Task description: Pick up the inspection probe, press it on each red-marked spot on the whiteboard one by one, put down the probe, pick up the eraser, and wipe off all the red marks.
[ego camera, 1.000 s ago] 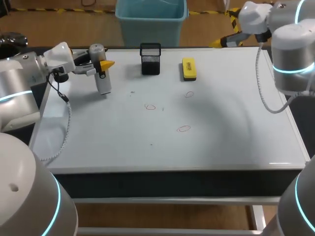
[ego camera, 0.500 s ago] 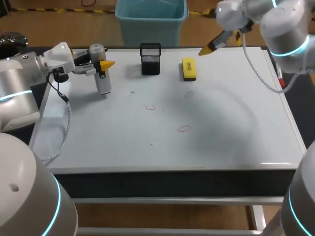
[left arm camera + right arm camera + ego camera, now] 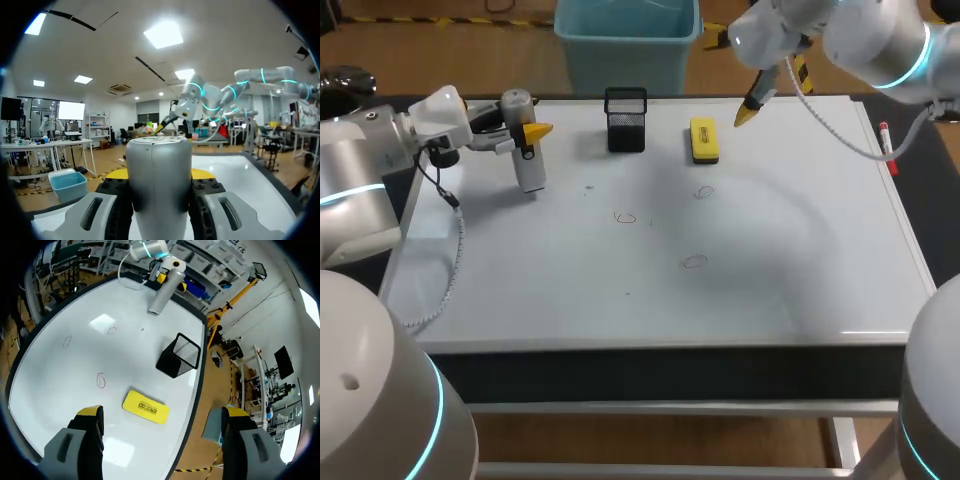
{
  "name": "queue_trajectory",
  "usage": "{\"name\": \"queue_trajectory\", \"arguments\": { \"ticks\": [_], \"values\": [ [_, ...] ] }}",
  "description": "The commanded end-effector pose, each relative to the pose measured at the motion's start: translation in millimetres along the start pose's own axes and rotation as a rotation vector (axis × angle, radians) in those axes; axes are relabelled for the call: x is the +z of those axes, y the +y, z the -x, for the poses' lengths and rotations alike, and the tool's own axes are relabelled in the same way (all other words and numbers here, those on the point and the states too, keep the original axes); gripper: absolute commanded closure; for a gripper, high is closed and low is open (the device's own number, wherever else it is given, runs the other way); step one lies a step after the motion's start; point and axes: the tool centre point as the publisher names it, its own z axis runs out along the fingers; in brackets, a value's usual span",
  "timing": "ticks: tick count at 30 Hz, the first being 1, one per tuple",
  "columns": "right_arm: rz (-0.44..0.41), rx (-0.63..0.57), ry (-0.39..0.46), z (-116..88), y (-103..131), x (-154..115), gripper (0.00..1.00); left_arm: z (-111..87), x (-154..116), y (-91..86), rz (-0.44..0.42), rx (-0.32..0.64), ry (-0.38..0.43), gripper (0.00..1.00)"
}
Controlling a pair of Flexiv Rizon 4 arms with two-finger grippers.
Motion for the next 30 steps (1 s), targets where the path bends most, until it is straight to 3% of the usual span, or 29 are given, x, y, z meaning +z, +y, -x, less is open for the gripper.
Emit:
{"name": "queue_trajectory", "arguments": {
  "ticks": [1, 10, 13, 30],
  "values": [
    [-0.373, -0.325, 0.427, 5, 3, 0, 0.00, -0.3, 0, -0.5, -0.002, 0.001, -0.001, 1.00],
    [-0.373, -0.325, 0.427, 5, 3, 0, 0.00, -0.3, 0, -0.5, -0.002, 0.001, -0.001, 1.00],
    [-0.432, -0.398, 0.475, 5, 6, 11, 0.00, -0.3, 0, -0.5, -0.002, 0.001, -0.001, 1.00],
    [-0.277, -0.593, 0.633, 10, -29, 45, 0.00, -0.3, 0, -0.5, -0.002, 0.001, -0.001, 1.00]
  ]
}}
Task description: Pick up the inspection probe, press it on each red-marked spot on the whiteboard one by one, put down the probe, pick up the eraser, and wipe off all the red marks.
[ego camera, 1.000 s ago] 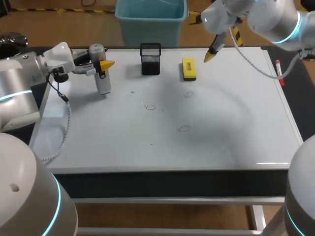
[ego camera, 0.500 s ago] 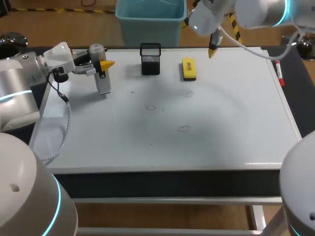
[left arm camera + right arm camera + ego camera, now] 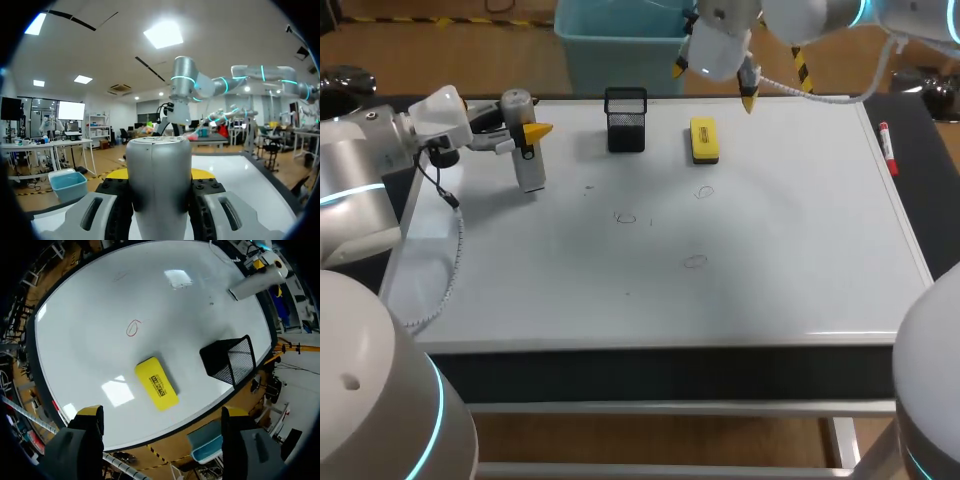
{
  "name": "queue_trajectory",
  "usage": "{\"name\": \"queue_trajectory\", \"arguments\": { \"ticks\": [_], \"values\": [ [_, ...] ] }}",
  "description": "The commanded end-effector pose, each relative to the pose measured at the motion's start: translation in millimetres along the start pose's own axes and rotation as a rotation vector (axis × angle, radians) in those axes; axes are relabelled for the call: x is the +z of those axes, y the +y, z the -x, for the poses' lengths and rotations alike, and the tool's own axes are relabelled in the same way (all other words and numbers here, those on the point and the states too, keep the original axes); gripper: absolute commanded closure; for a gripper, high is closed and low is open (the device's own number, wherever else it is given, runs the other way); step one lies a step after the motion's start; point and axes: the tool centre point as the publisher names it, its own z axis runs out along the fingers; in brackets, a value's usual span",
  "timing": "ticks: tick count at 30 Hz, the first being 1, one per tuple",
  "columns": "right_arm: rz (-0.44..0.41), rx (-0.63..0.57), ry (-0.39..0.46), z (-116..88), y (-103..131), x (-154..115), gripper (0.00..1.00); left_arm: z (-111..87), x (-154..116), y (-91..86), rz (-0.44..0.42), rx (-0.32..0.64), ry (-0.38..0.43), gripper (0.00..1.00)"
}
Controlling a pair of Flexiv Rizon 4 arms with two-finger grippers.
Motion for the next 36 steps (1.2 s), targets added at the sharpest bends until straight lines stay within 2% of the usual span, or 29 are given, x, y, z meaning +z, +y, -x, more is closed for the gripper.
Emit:
{"name": "queue_trajectory", "arguments": {
  "ticks": [1, 8, 14, 27, 36],
  "values": [
    [0.069, -0.039, 0.215, 5, -11, 12, 0.00, -0.2, 0, -0.5, -0.002, 0.001, -0.001, 1.00],
    [0.130, -0.161, 0.170, -1, -11, 27, 0.00, -0.2, 0, -0.5, -0.002, 0.001, -0.001, 1.00],
    [0.134, -0.248, 0.116, -11, -8, 44, 0.00, -0.2, 0, -0.5, -0.002, 0.001, -0.001, 1.00],
    [0.215, -0.323, 0.083, -23, 2, 66, 0.00, -0.2, 0, -0.5, -0.002, 0.001, -0.001, 1.00],
    [0.208, -0.358, 0.103, -21, 10, 78, 0.00, -0.2, 0, -0.5, -0.002, 0.001, -0.001, 1.00]
  ]
}}
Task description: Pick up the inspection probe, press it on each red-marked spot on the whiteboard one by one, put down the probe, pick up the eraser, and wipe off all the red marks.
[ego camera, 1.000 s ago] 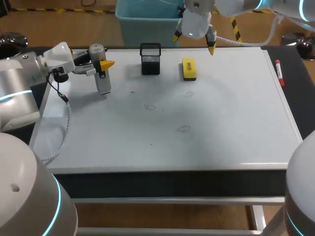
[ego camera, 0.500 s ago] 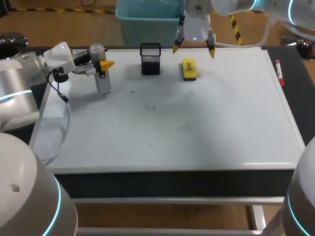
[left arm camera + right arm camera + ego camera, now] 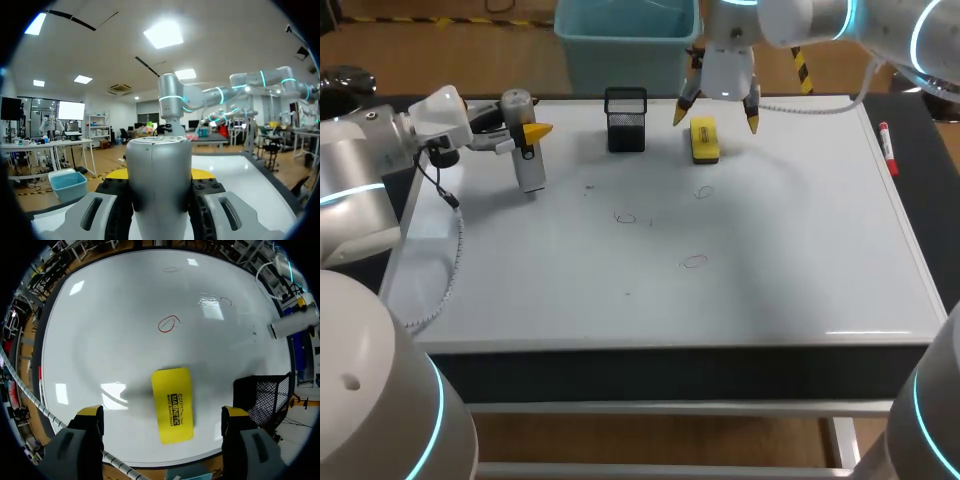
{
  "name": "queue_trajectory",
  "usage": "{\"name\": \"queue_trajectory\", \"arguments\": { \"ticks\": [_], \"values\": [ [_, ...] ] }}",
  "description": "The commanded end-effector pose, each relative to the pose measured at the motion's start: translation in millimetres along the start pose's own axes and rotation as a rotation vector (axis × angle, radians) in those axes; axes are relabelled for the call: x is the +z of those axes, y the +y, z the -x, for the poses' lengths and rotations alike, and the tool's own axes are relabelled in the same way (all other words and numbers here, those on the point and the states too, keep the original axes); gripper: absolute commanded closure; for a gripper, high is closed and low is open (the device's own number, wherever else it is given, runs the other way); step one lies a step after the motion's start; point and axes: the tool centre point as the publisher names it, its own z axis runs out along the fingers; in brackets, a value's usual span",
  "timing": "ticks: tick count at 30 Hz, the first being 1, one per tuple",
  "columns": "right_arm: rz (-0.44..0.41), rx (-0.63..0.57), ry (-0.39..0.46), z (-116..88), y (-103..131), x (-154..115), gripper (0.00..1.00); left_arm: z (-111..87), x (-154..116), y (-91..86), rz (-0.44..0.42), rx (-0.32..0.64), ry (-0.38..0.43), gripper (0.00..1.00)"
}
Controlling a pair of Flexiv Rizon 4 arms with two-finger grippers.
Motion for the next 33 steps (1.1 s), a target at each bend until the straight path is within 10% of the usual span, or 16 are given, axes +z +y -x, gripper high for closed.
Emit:
{"name": "queue_trajectory", "arguments": {
  "ticks": [1, 33],
  "values": [
    [-0.002, -0.003, 0.012, 5, 0, 4, 0.00, -0.2, 0, -0.4, -0.002, 0.001, -0.001, 1.00],
    [-0.023, -0.014, 0.041, 16, 1, 26, 0.00, -0.2, 0, -0.4, -0.002, 0.001, -0.001, 1.00]
  ]
}}
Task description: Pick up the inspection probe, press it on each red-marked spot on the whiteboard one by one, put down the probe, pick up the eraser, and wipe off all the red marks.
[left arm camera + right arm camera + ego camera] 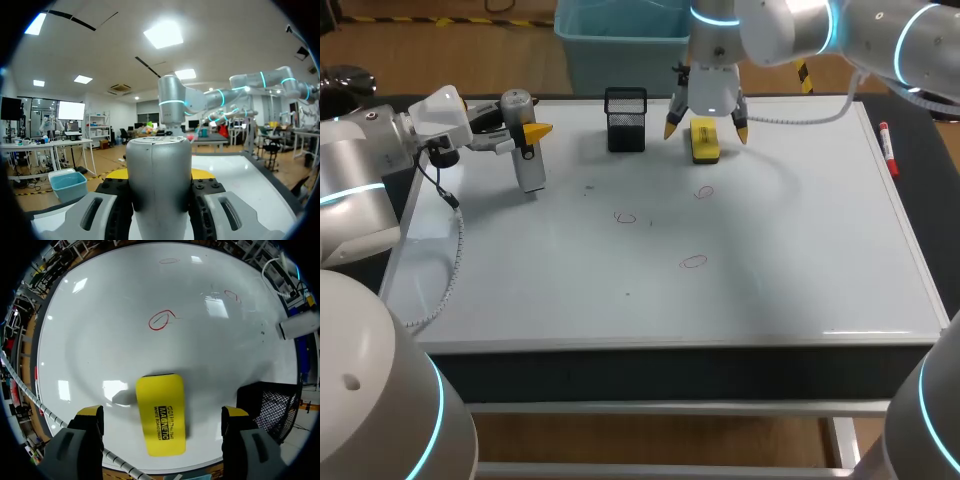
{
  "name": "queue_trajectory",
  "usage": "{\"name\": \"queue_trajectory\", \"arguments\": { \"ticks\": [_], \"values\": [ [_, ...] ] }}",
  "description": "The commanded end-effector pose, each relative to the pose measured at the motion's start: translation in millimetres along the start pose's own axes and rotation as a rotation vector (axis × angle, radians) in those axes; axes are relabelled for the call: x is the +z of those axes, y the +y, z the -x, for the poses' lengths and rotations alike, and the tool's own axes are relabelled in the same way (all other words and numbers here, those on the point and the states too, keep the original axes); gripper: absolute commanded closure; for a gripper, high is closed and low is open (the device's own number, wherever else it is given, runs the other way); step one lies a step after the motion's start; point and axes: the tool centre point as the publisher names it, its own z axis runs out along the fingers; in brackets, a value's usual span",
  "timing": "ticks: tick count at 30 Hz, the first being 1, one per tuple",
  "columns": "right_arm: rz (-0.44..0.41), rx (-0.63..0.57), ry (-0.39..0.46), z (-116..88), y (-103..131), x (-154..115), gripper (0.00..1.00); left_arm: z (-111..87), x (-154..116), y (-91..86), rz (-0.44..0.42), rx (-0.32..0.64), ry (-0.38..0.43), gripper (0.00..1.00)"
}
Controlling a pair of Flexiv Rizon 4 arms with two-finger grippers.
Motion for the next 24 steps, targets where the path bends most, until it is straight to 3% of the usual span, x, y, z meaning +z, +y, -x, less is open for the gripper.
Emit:
{"name": "queue_trajectory", "arguments": {
  "ticks": [1, 4, 9, 12, 17, 18, 19, 21, 24],
  "values": [
    [0.002, 0.000, 0.008, 2.5, -4.3, 2.0, 0.00, -0.2, 0.2, -0.4, -0.002, 0.001, -0.001, 1.00],
    [0.000, 0.000, 0.012, 2.3, -5.2, 3.4, 0.02, -0.2, 0.2, -0.4, -0.002, 0.001, -0.001, 1.00],
    [-0.003, 0.005, 0.019, 0.5, -8.7, 5.2, 0.16, -0.2, 0.2, -0.4, -0.002, 0.001, -0.001, 1.00],
    [-0.004, 0.010, 0.021, -0.3, -10.0, 4.6, 0.45, -0.2, 0.2, -0.4, -0.002, 0.001, -0.001, 1.00],
    [-0.012, 0.016, 0.025, -1.2, -10.8, 4.6, 0.61, -0.2, 0.2, -0.4, -0.002, 0.001, -0.001, 1.00],
    [-0.012, 0.017, 0.026, -1.4, -10.9, 4.6, 0.68, -0.2, 0.2, -0.4, -0.002, 0.001, -0.001, 1.00],
    [-0.014, 0.019, 0.027, -1.9, -11.1, 4.4, 0.84, -0.2, 0.2, -0.4, -0.002, 0.001, -0.001, 1.00],
    [-0.016, 0.023, 0.027, -2.7, -11.3, 4.2, 1.00, -0.2, 0.2, -0.4, -0.002, 0.001, -0.001, 1.00],
    [-0.019, 0.032, 0.028, -5.1, -11.3, 3.9, 1.00, -0.2, 0.2, -0.4, -0.002, 0.001, -0.001, 1.00]
  ]
}}
